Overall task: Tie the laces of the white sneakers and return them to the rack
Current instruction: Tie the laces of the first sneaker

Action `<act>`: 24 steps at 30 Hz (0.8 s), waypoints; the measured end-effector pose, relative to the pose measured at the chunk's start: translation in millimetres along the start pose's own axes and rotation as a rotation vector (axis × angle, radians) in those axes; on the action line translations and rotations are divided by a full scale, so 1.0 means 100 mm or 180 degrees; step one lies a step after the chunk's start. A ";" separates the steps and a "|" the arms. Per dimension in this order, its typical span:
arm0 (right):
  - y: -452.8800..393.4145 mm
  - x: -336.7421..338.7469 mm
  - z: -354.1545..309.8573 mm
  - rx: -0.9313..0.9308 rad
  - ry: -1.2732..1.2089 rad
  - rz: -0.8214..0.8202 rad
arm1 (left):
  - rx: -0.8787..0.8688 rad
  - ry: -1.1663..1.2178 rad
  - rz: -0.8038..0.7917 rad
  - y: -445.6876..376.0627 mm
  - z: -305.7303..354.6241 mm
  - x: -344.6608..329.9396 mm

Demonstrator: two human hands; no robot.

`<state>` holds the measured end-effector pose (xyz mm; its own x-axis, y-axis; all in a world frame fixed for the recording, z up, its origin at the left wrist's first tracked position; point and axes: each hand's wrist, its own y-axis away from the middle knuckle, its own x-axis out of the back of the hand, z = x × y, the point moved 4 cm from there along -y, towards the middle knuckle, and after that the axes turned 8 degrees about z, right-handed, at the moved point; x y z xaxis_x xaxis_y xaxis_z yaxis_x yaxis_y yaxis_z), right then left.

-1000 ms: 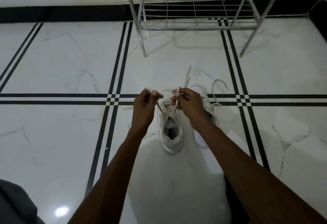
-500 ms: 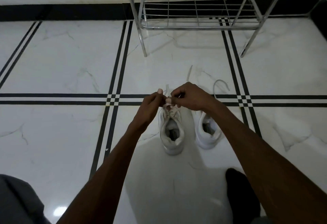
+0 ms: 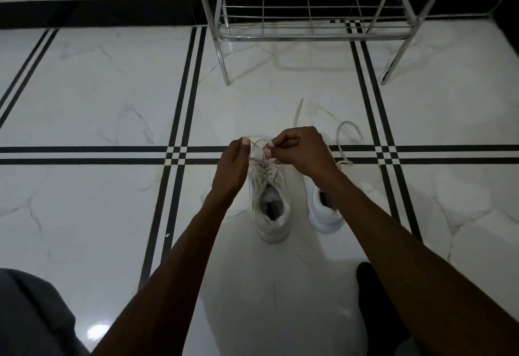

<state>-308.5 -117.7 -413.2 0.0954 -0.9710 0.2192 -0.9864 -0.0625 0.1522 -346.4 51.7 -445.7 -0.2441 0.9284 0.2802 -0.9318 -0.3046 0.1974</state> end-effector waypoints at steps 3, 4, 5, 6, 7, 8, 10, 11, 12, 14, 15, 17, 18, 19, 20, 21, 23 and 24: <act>0.05 -0.04 0.02 -0.0309 -0.0381 -0.0215 | 0.0377 0.0598 0.0055 0.02 0.01 0.02; 0.06 -0.04 0.02 -0.0397 -0.0460 -0.0218 | 0.0530 0.0793 0.0091 0.04 0.02 0.02; 0.06 -0.04 0.02 -0.0483 -0.0533 -0.0223 | 0.0656 0.0921 0.0151 0.04 0.01 0.02; 0.07 -0.04 0.03 -0.0546 -0.0569 -0.0234 | 0.0741 0.1001 0.0214 0.05 0.01 0.03; 0.07 -0.04 0.04 -0.0586 -0.0561 -0.0249 | 0.0789 0.1036 0.0271 0.04 -0.01 0.04; 0.05 -0.03 0.07 -0.0616 -0.0472 -0.0224 | 0.0814 0.1041 0.0345 0.04 -0.03 0.04; 0.02 0.04 0.17 -0.0650 0.0072 0.0080 | 0.0842 0.0781 0.0659 0.04 -0.14 0.13; -0.01 0.13 0.25 -0.0585 0.0643 0.0351 | 0.0876 0.0532 0.0875 0.05 -0.23 0.21; -0.02 0.24 0.32 -0.0445 0.1356 0.0630 | 0.0947 0.0231 0.1072 0.06 -0.36 0.29; 0.07 0.40 0.43 -0.0069 0.2589 0.1078 | 0.1257 -0.0291 0.1322 0.14 -0.67 0.47; 0.14 0.42 0.47 0.0187 0.2924 0.1201 | 0.1379 -0.0510 0.1365 0.17 -0.86 0.54; 0.25 0.36 0.51 0.0568 0.3051 0.1210 | 0.1332 -0.0862 0.1394 0.22 -1.07 0.61; 0.27 0.32 0.52 0.0634 0.2955 0.1179 | 0.1266 -0.0960 0.1432 0.26 -1.03 0.60; 0.28 0.29 0.51 0.0640 0.2836 0.1182 | 0.1147 -0.1013 0.1497 0.30 -0.91 0.57; 0.27 0.28 0.49 0.0632 0.2746 0.1222 | 0.1011 -0.1049 0.1540 0.33 -0.78 0.54; 0.24 0.29 0.48 0.0649 0.2661 0.1251 | 0.0813 -0.1067 0.1518 0.34 -0.67 0.50; 0.18 0.30 0.45 0.0820 0.2387 0.0993 | 0.0194 -0.0969 0.1172 0.30 -0.49 0.35; 0.15 0.27 0.45 0.0875 0.2137 0.0635 | -0.0107 -0.0916 0.0876 0.29 -0.42 0.27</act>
<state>-326.6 -155.1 -448.4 -0.1142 -0.6262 0.7713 -0.9830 -0.0409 -0.1788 -390.9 76.9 -472.3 -0.4052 0.7140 0.5710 -0.8515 -0.5221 0.0487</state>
